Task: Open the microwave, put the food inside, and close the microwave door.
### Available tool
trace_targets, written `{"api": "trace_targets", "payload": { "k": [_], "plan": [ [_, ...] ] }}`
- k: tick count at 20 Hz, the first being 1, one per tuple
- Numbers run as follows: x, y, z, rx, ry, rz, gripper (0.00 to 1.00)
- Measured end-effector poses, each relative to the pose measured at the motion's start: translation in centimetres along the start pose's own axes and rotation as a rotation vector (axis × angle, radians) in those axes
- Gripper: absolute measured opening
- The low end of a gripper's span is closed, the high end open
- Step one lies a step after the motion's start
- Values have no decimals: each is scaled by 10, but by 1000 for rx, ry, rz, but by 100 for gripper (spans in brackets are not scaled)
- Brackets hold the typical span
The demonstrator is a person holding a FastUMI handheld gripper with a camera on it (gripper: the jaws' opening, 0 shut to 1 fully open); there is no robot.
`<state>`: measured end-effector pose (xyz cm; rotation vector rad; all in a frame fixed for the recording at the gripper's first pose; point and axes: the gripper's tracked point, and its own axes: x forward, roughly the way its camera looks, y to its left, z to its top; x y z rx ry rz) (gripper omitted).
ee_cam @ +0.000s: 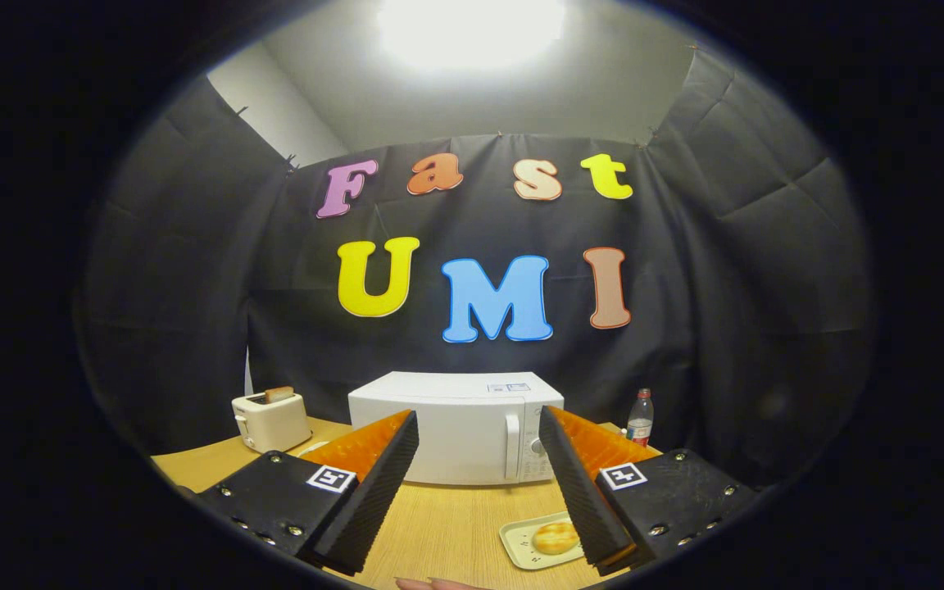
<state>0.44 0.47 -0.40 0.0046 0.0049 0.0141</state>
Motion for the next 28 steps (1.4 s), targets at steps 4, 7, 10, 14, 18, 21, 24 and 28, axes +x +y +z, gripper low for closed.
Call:
{"api": "trace_targets", "payload": {
  "k": [4,7,10,14,18,21,24,28],
  "plan": [
    [1,-1,0,6,-2,-3,93],
    [2,0,0,8,-4,-1,93],
    [5,2,-3,5,-7,3,93],
    [19,-1,-11,-2,-1,-2,93],
    [37,-4,-26,-7,20,-6,93],
    [53,-2,-35,-4,19,14,93],
    [73,-8,-45,-32,23,11,93],
    [100,-12,-60,-26,33,23,93]
  ]
}}
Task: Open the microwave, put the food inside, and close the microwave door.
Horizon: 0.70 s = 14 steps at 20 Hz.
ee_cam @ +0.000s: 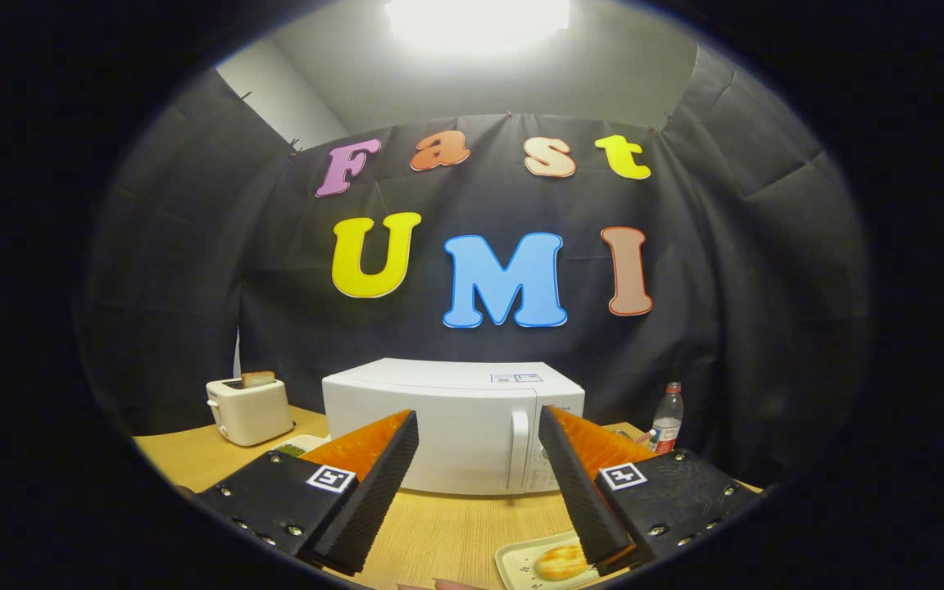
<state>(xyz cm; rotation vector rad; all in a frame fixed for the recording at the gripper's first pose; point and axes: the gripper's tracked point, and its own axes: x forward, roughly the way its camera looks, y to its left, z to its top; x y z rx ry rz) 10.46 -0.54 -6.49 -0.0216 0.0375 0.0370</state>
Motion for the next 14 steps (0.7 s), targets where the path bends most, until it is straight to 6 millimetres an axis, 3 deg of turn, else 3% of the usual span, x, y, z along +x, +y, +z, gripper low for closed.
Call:
{"api": "trace_targets", "payload": {
  "k": [14],
  "plan": [
    [115,-39,-83,34,143,-87,93]
  ]
}}
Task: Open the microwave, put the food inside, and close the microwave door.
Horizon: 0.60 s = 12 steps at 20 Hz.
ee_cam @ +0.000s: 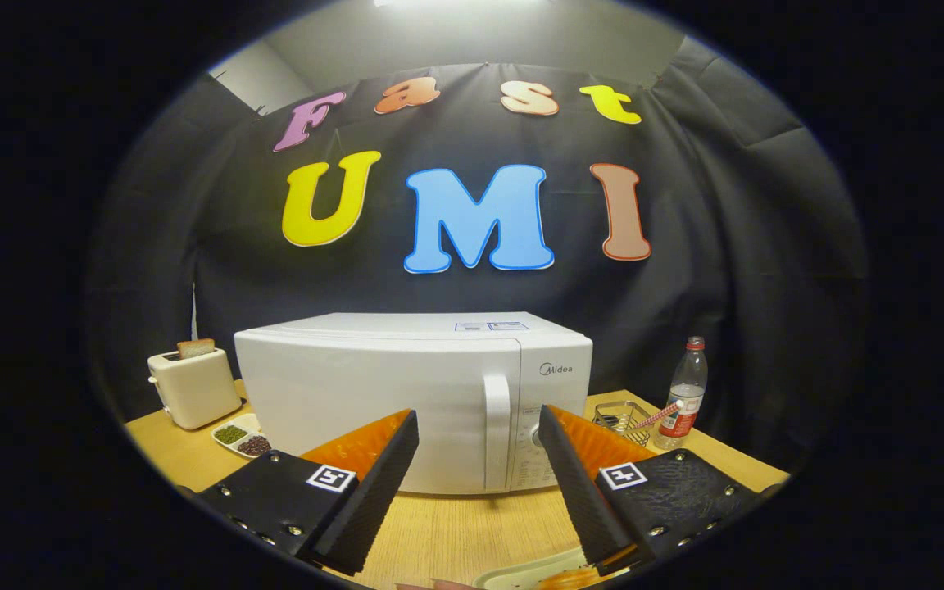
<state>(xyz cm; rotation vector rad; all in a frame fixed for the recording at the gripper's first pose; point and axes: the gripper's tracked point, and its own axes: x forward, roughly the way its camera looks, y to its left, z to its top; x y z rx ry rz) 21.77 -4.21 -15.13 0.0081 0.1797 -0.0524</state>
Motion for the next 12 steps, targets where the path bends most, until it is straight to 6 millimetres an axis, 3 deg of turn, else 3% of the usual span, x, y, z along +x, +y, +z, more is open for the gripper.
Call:
{"api": "trace_targets", "payload": {
  "k": [5,10,12],
  "plan": [
    [40,-7,-24,33,66,-10,93],
    [66,-4,-37,53,109,14,93],
    [74,-3,-41,74,110,20,85]
  ]
}}
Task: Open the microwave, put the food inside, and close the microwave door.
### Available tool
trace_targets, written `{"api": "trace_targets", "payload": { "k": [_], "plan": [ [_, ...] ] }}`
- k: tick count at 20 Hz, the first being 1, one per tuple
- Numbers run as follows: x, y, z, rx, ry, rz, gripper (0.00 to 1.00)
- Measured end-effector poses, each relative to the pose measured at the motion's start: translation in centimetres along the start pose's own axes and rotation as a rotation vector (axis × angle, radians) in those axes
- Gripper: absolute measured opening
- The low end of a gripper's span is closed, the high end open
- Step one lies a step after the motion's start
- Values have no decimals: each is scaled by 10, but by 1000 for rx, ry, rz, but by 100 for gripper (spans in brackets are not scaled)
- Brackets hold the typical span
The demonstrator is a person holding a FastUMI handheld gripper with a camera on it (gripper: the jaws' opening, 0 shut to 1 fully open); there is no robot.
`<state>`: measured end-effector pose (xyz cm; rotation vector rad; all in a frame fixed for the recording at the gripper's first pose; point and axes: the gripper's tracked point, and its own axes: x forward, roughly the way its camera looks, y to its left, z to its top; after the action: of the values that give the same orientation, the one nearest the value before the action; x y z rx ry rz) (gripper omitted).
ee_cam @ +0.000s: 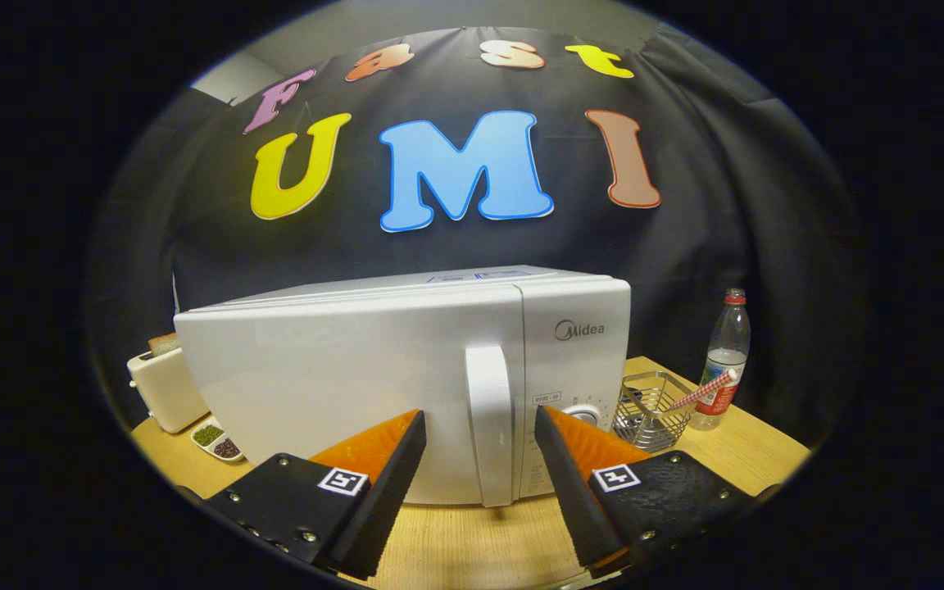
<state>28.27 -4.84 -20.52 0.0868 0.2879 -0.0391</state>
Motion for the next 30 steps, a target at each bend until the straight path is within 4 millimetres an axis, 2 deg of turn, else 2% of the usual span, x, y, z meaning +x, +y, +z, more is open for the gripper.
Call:
{"api": "trace_targets", "payload": {
  "k": [2,4,5,6,9,10,11,14,22,30],
  "plan": [
    [2,6,0,25,0,28,70],
    [5,-2,-4,28,11,15,55],
    [7,-2,-5,34,15,26,45],
    [2,-7,-4,26,25,10,45],
    [2,-8,-7,-9,22,-11,21],
    [3,-8,-7,-19,24,-19,21],
    [0,-8,-7,-7,21,-32,14],
    [-14,-6,-10,14,30,-36,14],
    [-90,17,-24,5,13,69,13],
    [-166,65,-42,11,-45,191,13]
  ]
}}
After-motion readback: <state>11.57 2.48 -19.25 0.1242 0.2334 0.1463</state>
